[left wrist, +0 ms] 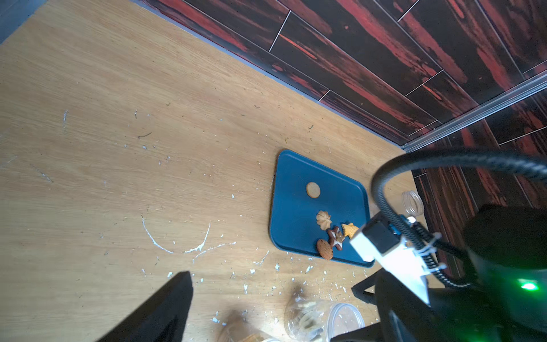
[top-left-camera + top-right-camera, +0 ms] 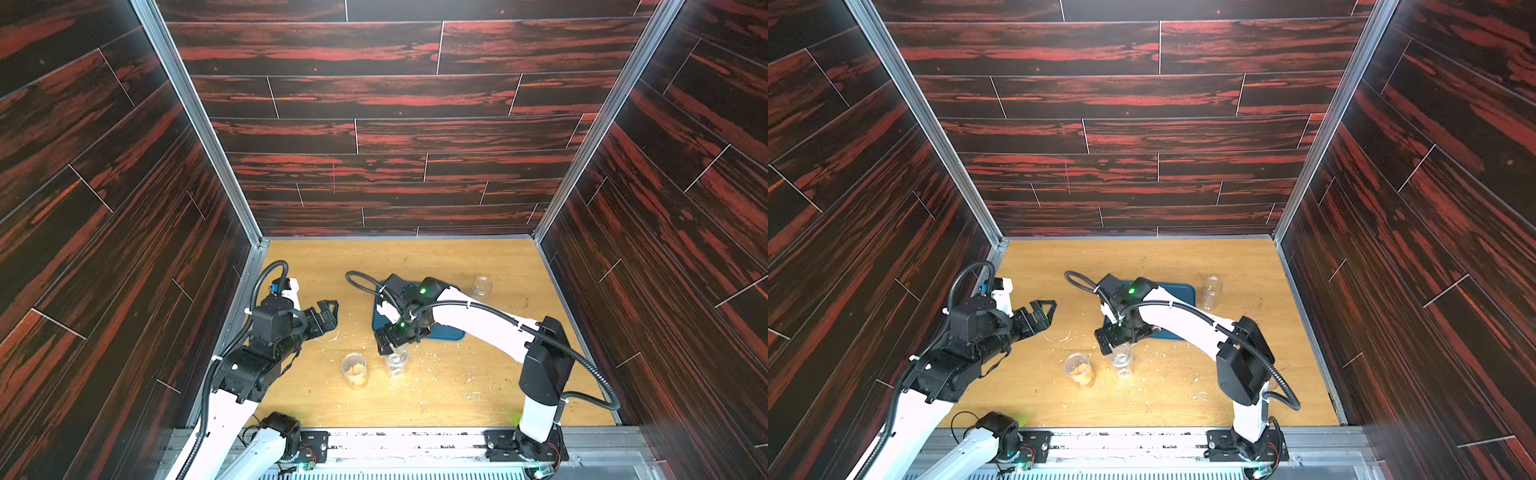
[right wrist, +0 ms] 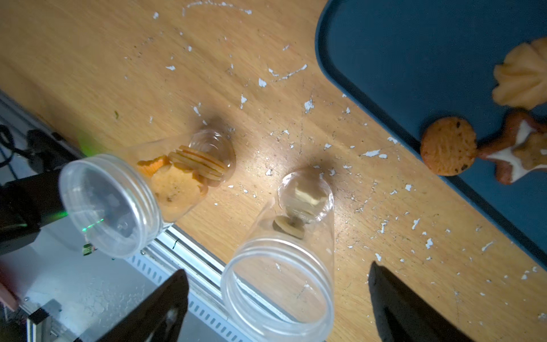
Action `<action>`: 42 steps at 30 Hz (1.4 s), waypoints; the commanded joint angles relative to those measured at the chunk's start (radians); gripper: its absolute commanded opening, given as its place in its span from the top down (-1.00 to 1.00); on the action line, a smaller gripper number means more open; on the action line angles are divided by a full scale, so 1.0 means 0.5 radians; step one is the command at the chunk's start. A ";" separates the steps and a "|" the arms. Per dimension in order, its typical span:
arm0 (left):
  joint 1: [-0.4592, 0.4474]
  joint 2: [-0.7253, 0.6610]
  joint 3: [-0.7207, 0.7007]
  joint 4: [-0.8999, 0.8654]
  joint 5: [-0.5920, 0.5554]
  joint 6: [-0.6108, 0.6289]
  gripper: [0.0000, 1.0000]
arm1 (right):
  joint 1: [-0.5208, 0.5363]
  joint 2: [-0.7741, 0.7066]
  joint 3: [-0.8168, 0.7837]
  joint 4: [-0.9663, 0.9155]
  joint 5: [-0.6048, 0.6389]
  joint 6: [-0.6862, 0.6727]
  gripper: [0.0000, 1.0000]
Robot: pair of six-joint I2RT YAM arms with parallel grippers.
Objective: Pour the cookies out of the jar
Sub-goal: Pick up the jar from the center of the board.
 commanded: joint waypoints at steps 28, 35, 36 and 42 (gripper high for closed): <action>0.014 -0.209 -0.067 -0.159 -0.039 0.036 -1.00 | 0.157 0.165 0.010 -0.185 0.239 0.170 -0.50; 0.012 -0.250 -0.084 -0.162 -0.045 0.009 -1.00 | 0.160 0.101 0.006 -0.181 0.305 0.190 -0.24; 0.013 -0.255 -0.088 -0.163 -0.051 0.009 -0.99 | 0.159 0.088 0.004 -0.177 0.311 0.196 -0.19; 0.013 -0.290 -0.094 -0.168 -0.055 0.015 -0.99 | 0.158 0.032 0.005 -0.174 0.342 0.223 -0.18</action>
